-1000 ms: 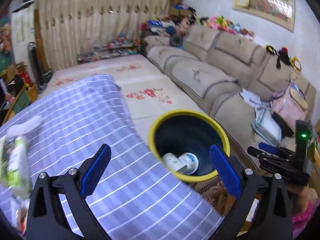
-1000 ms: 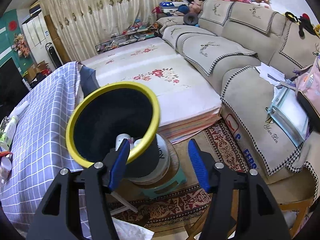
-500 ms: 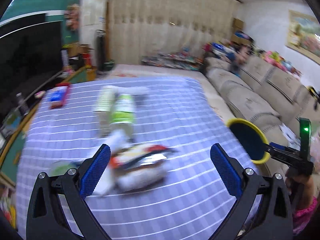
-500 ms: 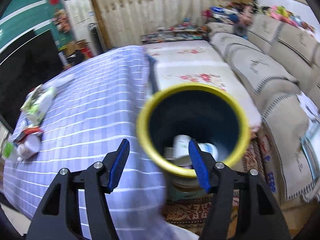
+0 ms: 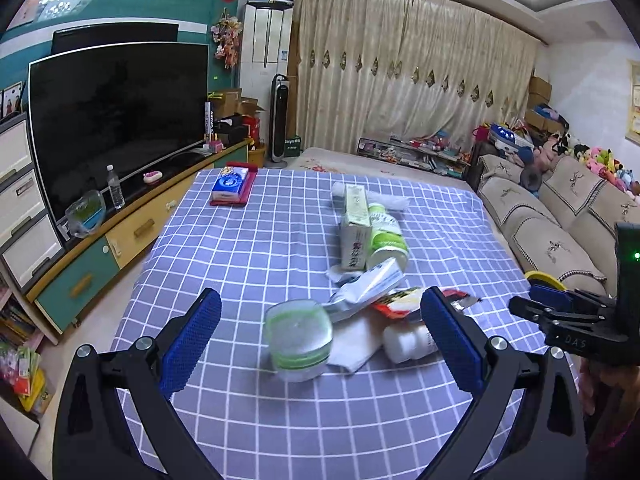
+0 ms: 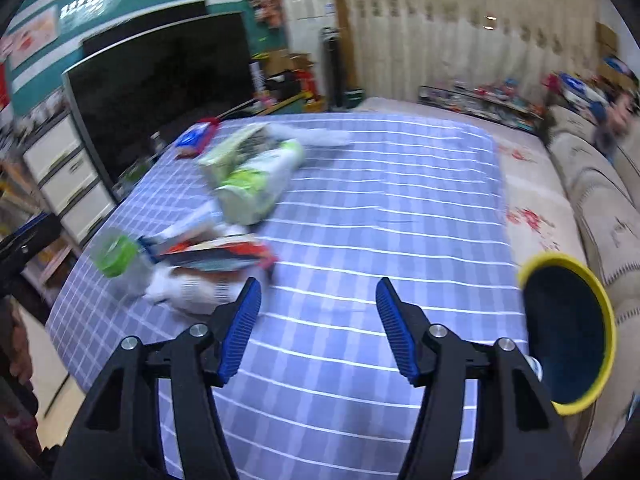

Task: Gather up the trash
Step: 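Move both tools back over the table toward the remaining trash, then grasp the red-and-silver snack wrapper with the right gripper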

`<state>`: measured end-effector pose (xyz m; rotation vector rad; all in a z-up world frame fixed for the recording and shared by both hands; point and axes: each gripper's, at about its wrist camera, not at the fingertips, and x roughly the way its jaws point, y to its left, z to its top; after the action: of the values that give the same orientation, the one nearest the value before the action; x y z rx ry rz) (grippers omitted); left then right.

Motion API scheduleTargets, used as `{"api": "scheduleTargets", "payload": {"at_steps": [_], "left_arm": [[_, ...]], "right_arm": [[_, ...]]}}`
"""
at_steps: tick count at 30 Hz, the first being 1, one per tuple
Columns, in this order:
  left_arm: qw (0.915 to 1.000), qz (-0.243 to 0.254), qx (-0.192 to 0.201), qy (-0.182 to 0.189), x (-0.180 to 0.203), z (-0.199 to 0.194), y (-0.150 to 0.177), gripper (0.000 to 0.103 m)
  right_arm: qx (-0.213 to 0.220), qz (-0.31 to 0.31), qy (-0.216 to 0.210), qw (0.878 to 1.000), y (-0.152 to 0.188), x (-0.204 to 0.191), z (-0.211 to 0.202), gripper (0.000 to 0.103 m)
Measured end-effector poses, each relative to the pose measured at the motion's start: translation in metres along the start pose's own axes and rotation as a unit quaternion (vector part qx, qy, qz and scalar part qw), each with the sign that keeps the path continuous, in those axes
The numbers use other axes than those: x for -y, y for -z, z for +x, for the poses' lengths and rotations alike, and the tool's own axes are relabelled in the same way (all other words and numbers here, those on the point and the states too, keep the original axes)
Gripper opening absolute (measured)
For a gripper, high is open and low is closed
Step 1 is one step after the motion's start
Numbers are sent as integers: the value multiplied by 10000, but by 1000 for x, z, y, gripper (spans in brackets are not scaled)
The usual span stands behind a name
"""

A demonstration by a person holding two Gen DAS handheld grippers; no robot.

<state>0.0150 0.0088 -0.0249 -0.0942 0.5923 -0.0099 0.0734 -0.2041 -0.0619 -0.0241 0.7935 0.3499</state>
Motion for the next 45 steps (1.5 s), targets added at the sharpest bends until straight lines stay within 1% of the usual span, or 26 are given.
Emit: {"api": "scheduleTargets", "payload": {"at_steps": [2,5,11,13,16,19,22,24,30,33,35,36,37,38,39,40,42,45], "left_arm": [[10000,-38,-15,17,-5,0,2,98],[9999,-129,-50,30,-10,2,4,98],[9998,-159,-149,-10,-16,7,9,98],[9997,-198,-170,-17,-19,8,10,98],[9993,-298,-208,23,-22,12,11,98],[9992,-318,-252,57,-21,15,12,98],[9992,-267,-300,79,-17,18,13,98],[9992,-242,-320,66,-16,20,13,98],[9990,-296,-338,71,-16,24,15,98],[9988,-298,-389,70,-15,28,17,98],[9986,-311,-413,87,-16,30,18,98],[9985,-315,-431,106,-15,31,18,98],[9985,-314,-444,114,-15,32,18,98],[9985,-307,-445,110,-15,32,18,98],[9986,-286,-436,97,-13,33,18,98],[9986,-278,-431,90,-13,33,18,98],[9986,-274,-439,86,-14,34,18,98],[9985,-279,-464,89,-13,36,19,98]], "right_arm": [[-119,-143,-142,9997,-1,-17,9,54],[-219,-199,-216,9993,0,-30,20,54],[-368,-205,-150,9990,-2,-28,40,54],[-407,-178,-193,9988,-4,-28,43,54],[-365,-193,-273,9988,-13,-31,44,54],[-334,-254,-262,9988,-21,-34,50,54],[-402,-302,-256,9984,-24,-35,59,54],[-448,-345,-324,9979,-26,-34,64,54],[-425,-584,-408,9966,-36,-33,73,54],[-374,-775,-515,9950,-40,-33,74,54],[-309,-1008,-595,9926,-42,-36,73,54],[-297,-1076,-637,9917,-42,-37,73,52],[-328,-1120,-688,9908,-43,-37,74,42],[-351,-1124,-758,9901,-44,-36,75,36],[-361,-1131,-861,9892,-45,-36,76,27],[-361,-1150,-916,9885,-46,-37,76,24],[-367,-1231,-912,9875,-44,-37,76,8],[-397,-1217,-891,9878,-41,-35,76,7]]}}
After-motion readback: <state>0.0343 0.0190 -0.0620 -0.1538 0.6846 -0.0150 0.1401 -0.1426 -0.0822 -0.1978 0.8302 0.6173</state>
